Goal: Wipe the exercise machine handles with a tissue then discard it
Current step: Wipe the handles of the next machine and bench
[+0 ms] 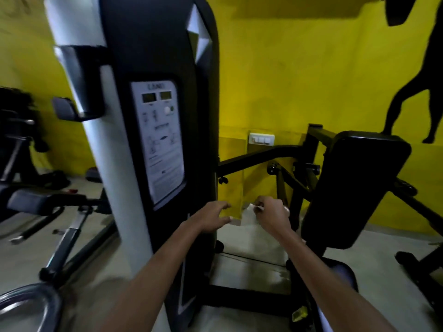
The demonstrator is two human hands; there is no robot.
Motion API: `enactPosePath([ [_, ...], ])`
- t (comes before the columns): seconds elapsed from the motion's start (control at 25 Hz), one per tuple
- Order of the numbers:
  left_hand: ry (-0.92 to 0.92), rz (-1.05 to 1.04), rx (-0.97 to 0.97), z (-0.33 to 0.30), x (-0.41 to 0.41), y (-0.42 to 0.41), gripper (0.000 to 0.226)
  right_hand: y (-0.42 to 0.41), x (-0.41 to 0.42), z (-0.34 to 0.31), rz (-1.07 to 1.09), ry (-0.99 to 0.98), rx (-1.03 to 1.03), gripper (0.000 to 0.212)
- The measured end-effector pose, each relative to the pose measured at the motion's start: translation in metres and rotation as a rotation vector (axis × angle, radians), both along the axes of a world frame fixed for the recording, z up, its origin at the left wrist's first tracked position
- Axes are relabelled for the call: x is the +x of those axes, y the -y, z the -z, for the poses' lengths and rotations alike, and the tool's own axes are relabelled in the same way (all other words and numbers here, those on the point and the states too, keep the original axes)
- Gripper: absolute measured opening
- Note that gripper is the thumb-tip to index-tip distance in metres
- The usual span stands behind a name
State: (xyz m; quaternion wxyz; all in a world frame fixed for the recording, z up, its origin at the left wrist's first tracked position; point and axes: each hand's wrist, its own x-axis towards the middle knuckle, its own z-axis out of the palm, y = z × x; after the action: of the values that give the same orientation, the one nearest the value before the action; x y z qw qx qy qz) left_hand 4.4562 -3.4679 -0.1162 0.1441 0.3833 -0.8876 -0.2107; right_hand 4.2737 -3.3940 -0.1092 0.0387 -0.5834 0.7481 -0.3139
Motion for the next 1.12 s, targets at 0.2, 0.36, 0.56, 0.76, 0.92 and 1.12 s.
enactPosePath([
  [0.2,-0.034,-0.098,-0.042,-0.009,0.075,-0.032,0.046,-0.002,0.067,0.000,-0.199,0.035,-0.029,0.010],
  [0.36,-0.059,-0.231,-0.017,-0.006,0.158,-0.065,0.045,-0.022,0.147,-0.003,-0.321,0.054,-0.125,0.012],
  [0.56,-0.085,-0.419,-0.027,-0.004,0.266,-0.117,0.041,-0.035,0.249,-0.002,-0.428,0.149,-0.068,0.011],
  [0.76,-0.065,-0.629,-0.058,-0.012,0.381,-0.170,0.042,-0.051,0.361,-0.006,-0.607,0.128,-0.076,0.011],
  [0.92,-0.092,-0.771,-0.057,-0.020,0.451,-0.204,0.043,-0.054,0.437,-0.005,-0.714,0.088,-0.049,0.010],
  [1.12,-0.106,-0.901,-0.078,-0.016,0.522,-0.228,0.044,-0.058,0.523,-0.016,-0.864,0.062,-0.067,0.018],
])
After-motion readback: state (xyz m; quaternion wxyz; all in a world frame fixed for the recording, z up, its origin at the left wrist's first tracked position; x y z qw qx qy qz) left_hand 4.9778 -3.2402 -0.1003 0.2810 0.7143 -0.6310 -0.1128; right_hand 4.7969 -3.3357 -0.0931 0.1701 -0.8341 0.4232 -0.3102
